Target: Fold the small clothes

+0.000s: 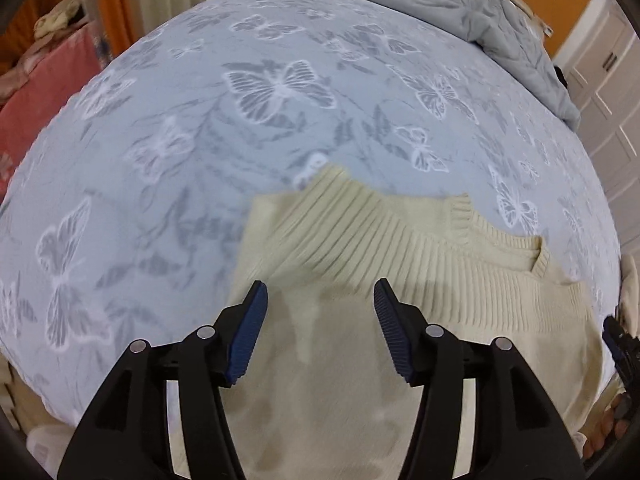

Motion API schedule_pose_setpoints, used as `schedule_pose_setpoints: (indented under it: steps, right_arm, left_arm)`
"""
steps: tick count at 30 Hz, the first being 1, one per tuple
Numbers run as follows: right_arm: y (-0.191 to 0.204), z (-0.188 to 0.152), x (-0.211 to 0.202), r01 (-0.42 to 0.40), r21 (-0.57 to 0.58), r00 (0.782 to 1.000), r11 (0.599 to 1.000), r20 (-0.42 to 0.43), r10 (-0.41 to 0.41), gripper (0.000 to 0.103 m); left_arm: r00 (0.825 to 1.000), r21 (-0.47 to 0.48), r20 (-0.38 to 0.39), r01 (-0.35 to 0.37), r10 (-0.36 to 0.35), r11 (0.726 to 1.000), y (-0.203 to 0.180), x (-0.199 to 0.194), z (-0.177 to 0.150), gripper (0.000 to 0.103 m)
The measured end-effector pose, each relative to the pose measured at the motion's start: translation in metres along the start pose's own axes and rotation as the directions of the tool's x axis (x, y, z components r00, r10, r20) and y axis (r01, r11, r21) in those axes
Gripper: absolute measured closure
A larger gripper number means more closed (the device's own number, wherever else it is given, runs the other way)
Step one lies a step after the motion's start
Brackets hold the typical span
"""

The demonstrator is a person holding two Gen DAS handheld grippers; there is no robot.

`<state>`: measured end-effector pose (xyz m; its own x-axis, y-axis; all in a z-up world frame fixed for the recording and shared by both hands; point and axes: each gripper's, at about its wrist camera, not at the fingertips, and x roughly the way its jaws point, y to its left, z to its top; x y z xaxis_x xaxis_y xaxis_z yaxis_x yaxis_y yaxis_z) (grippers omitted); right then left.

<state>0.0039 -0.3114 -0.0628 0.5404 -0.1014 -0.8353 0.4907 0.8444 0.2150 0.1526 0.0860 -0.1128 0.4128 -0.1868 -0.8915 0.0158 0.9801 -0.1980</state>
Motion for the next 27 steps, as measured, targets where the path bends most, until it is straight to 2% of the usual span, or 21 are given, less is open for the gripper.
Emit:
schedule_pose_setpoints:
  steps: [3, 4, 5, 6, 7, 8, 9, 11, 12, 13, 14, 15, 17, 18, 20, 21, 23, 25, 27]
  right_arm:
    - [-0.034, 0.004, 0.019, 0.041, 0.060, 0.996, 0.997, -0.084, -0.036, 0.045]
    - [-0.039, 0.003, 0.026, 0.045, 0.062, 0.994, 0.997, -0.098, -0.039, 0.055]
    - [-0.040, 0.002, 0.035, 0.034, 0.045, 0.992, 0.998, -0.125, -0.029, 0.071]
    - [-0.037, 0.001, 0.040, -0.002, 0.036, 0.989, 0.999, -0.145, 0.007, 0.093]
    - [-0.034, 0.000, 0.039, -0.033, 0.039, 0.987, 0.999, -0.157, 0.039, 0.093]
    - [-0.033, 0.005, 0.027, -0.059, 0.052, 0.992, 0.997, -0.107, 0.065, 0.093]
    - [-0.034, 0.010, 0.015, -0.110, 0.075, 0.992, 0.991, -0.055, 0.114, 0.094]
    - [-0.043, 0.019, -0.002, -0.152, 0.130, 0.988, 0.980, 0.016, 0.152, 0.094]
    - [-0.048, 0.020, 0.000, -0.148, 0.140, 0.989, 0.979, 0.022, 0.147, 0.094]
    - [-0.053, 0.017, 0.012, -0.117, 0.150, 0.993, 0.982, -0.011, 0.120, 0.093]
    - [-0.059, 0.010, 0.041, -0.057, 0.143, 0.989, 0.988, -0.124, 0.075, 0.093]
    - [-0.060, 0.004, 0.058, -0.026, 0.119, 0.979, 0.993, -0.198, 0.049, 0.094]
    - [-0.056, 0.002, 0.052, -0.014, 0.075, 0.986, 0.997, -0.162, 0.026, 0.090]
    - [-0.051, 0.005, 0.038, 0.000, 0.076, 0.991, 0.997, -0.135, 0.010, 0.084]
    - [-0.041, 0.010, 0.009, -0.012, 0.063, 0.999, 0.998, -0.043, 0.015, 0.082]
    - [-0.029, 0.011, -0.009, -0.031, 0.020, 1.000, 0.999, 0.005, 0.031, 0.082]
    - [-0.001, 0.008, -0.031, -0.092, -0.058, 0.995, 0.994, 0.025, 0.093, 0.082]
    - [0.024, 0.000, -0.037, -0.140, -0.124, 0.990, 0.982, 0.010, 0.142, 0.082]
    - [0.051, -0.022, -0.036, -0.230, -0.160, 0.973, 0.960, -0.065, 0.223, 0.082]
  left_arm:
    - [0.999, 0.028, -0.013, -0.046, 0.047, 0.999, -0.006, 0.008, -0.008, 0.049]
    - [0.998, 0.045, -0.012, -0.069, 0.069, 0.997, -0.009, 0.012, -0.009, 0.049]
    - [0.996, 0.062, -0.007, -0.093, 0.093, 0.994, -0.013, 0.016, -0.011, 0.049]
    - [0.993, 0.079, -0.006, -0.118, 0.119, 0.990, -0.017, 0.019, -0.012, 0.049]
    - [0.992, 0.083, -0.006, -0.126, 0.127, 0.989, -0.018, 0.019, -0.012, 0.049]
    - [0.991, 0.083, -0.011, -0.131, 0.133, 0.988, -0.019, 0.019, -0.010, 0.049]
    - [0.991, 0.082, -0.020, -0.131, 0.133, 0.988, -0.018, 0.019, -0.008, 0.049]
    - [0.991, 0.063, -0.045, -0.119, 0.122, 0.991, -0.014, 0.023, -0.003, 0.048]
    - [0.992, 0.055, -0.055, -0.115, 0.118, 0.992, -0.013, 0.025, -0.001, 0.047]
    - [0.992, 0.043, -0.062, -0.109, 0.112, 0.993, -0.011, 0.028, 0.001, 0.047]
    - [0.992, 0.041, -0.064, -0.110, 0.113, 0.993, -0.010, 0.030, 0.002, 0.046]
    - [0.991, 0.042, -0.066, -0.115, 0.118, 0.992, -0.011, 0.032, 0.003, 0.045]
    - [0.988, 0.061, -0.064, -0.134, 0.138, 0.989, -0.015, 0.032, 0.003, 0.045]
    - [0.988, 0.064, -0.065, -0.136, 0.140, 0.989, -0.015, 0.031, 0.003, 0.045]
    - [0.991, 0.048, -0.062, -0.118, 0.121, 0.992, -0.012, 0.028, 0.003, 0.045]
    - [0.993, 0.031, -0.056, -0.102, 0.103, 0.994, -0.009, 0.025, 0.001, 0.046]
    - [0.995, 0.021, -0.041, -0.092, 0.093, 0.996, -0.008, 0.016, -0.002, 0.046]
    - [0.996, 0.021, -0.011, -0.085, 0.085, 0.996, -0.009, 0.000, -0.009, 0.046]
    - [0.998, 0.016, 0.019, -0.058, 0.057, 0.998, -0.008, -0.020, -0.022, 0.045]
